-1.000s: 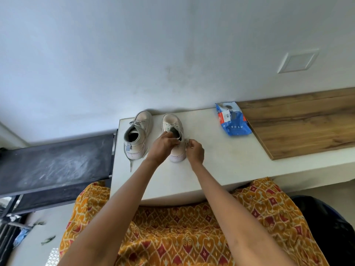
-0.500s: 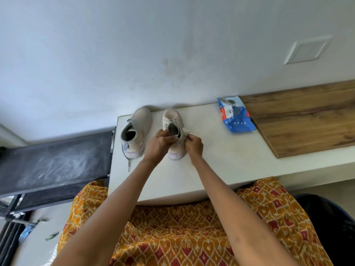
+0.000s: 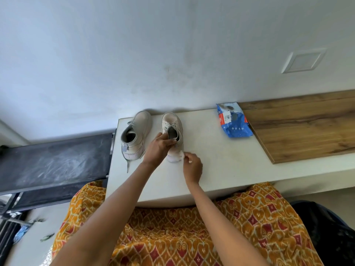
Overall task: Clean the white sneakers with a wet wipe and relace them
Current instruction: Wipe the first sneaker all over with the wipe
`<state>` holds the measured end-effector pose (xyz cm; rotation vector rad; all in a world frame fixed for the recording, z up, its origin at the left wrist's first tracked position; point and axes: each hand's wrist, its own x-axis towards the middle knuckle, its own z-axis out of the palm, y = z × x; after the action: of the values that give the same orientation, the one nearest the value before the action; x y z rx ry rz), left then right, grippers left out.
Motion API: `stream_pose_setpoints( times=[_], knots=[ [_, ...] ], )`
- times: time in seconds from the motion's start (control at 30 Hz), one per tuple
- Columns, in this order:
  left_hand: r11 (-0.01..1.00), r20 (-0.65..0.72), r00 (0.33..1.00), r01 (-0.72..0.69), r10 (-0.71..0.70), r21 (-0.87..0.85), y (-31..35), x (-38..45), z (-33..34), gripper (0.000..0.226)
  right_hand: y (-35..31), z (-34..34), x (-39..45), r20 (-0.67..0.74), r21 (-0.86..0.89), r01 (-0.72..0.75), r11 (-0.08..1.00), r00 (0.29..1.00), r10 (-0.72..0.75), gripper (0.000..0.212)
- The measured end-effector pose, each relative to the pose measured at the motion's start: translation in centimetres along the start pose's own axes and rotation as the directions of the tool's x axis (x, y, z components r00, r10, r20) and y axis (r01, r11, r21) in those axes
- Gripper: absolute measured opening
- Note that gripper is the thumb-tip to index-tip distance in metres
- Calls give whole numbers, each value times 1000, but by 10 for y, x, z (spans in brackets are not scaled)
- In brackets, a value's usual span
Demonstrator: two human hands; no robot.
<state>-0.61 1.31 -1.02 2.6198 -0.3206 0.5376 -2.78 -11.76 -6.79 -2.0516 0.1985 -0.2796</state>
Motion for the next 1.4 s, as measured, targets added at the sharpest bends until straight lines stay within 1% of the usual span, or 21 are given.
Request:
stream_pose_setpoints(
  times=[0.1, 0.17, 0.23, 0.3, 0.4, 0.47, 0.53, 0.63, 0.7, 0.73, 0.8, 0.83, 0.87, 0.97, 1.03, 1.1, 1.13, 1.23, 1.3, 1.37, 1.4],
  knots=[
    [1000, 6, 1000, 24, -24, 10, 1, 1, 1, 15, -13, -6, 25, -76, 180, -179, 967, 978, 195, 19],
    [999, 14, 999, 43, -43, 9, 2, 1, 2, 13, -16, -6, 37, -56, 172, -218, 961, 971, 231, 19],
    [1000, 2, 1000, 26, -26, 12, 3, 0, 5, 15, -20, 1, 38, 11, 103, -210, 972, 978, 210, 22],
    [1000, -21, 1000, 21, -21, 17, 4, -2, 8, 20, -22, 9, 28, 40, 84, -184, 979, 983, 181, 24],
    [1000, -55, 998, 18, -17, 20, 4, -4, 10, 20, -14, 13, 5, -17, 91, -63, 994, 998, 64, 28],
    [1000, -52, 999, 7, -7, 13, 2, -3, 11, 19, -6, 10, -3, -47, 56, 9, 998, 999, -7, 30],
    [1000, -50, 999, -7, 7, 7, 1, -3, 12, 24, 0, 5, -1, -40, 8, 40, 999, 998, -40, 26],
    [999, -49, 997, -53, 52, -14, 3, -7, 10, 35, 3, -4, 5, 24, -38, 103, 994, 994, -102, 20],
    [998, -40, 999, -40, 38, -48, 3, -8, 9, 41, 1, -12, 13, 30, -38, 135, 990, 990, -134, 16],
    [998, -38, 999, -20, 18, -60, 4, -8, 8, 42, -4, -17, 20, 7, -19, 114, 993, 993, -114, 15],
    [998, -46, 999, 15, -18, -65, 4, -6, 9, 42, -17, -24, 37, -60, 72, 1, 997, 998, 3, 11],
    [998, -57, 998, 26, -29, -66, 4, -6, 10, 40, -25, -24, 46, -62, 119, -62, 991, 996, 70, 11],
    [997, -67, 997, 30, -35, -72, 4, -7, 11, 39, -32, -24, 54, -35, 132, -96, 987, 994, 102, 13],
    [995, -75, 997, 29, -36, -91, 5, -10, 12, 36, -42, -14, 58, 114, 69, -96, 993, 990, 88, 22],
    [995, -87, 995, 32, -41, -97, 8, -14, 11, 36, -42, -8, 43, 81, 72, -63, 995, 995, 57, 23],
    [993, -90, 995, 41, -51, -111, 9, -15, 9, 38, -39, -4, 20, 6, 80, 11, 997, 1000, -11, 20],
    [993, -89, 995, 35, -45, -110, 8, -15, 8, 39, -38, -5, 10, -6, 79, 48, 996, 999, -47, 19],
    [995, -105, 994, 24, -34, -98, 10, -13, 8, 37, -35, -14, 8, 36, 61, 102, 993, 994, -104, 18],
    [987, -119, 988, 81, -98, -138, 12, -12, 9, 31, -36, -23, 21, 72, 65, 85, 994, 993, -90, 17],
    [976, -98, 982, 144, -162, -165, 13, -14, 12, 26, -40, -30, 35, 38, 86, 14, 996, 999, -17, 17],
    [974, -74, 982, 162, -175, -158, 13, -15, 14, 27, -42, -32, 42, 9, 108, -39, 993, 999, 38, 17]
  ],
)
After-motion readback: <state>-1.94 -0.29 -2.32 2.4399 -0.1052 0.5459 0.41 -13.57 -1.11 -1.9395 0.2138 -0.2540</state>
